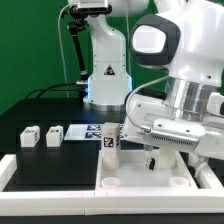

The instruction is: Assemble square table

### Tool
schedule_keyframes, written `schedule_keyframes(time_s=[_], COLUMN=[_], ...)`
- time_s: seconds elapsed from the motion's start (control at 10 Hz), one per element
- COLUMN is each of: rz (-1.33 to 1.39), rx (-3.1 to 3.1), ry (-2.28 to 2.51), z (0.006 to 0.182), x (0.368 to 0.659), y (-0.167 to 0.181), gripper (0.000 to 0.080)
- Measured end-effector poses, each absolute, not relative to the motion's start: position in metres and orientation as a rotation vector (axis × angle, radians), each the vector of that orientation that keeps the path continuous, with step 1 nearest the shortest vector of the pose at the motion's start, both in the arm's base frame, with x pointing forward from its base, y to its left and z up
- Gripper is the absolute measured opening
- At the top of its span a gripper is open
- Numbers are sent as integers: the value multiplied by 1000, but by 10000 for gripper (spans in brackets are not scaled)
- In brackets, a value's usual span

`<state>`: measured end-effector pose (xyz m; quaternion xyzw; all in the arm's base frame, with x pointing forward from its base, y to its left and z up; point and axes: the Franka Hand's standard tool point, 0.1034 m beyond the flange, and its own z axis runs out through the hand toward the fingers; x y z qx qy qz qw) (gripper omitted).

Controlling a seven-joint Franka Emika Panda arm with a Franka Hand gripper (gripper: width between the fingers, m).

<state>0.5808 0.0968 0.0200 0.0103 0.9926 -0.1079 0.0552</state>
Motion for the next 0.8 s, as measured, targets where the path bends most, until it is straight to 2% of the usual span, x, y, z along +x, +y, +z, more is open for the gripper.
schedule_keyframes(time_s=[0.5,0.6,0.7,0.8], rz=[-327,-340,-361,-381], rx=[34,70,105,108], ry=[3010,2987,2958,2945], z=[22,39,64,79], x=[582,587,589,588], y=[96,95,89,83], gripper=[649,649,649,649])
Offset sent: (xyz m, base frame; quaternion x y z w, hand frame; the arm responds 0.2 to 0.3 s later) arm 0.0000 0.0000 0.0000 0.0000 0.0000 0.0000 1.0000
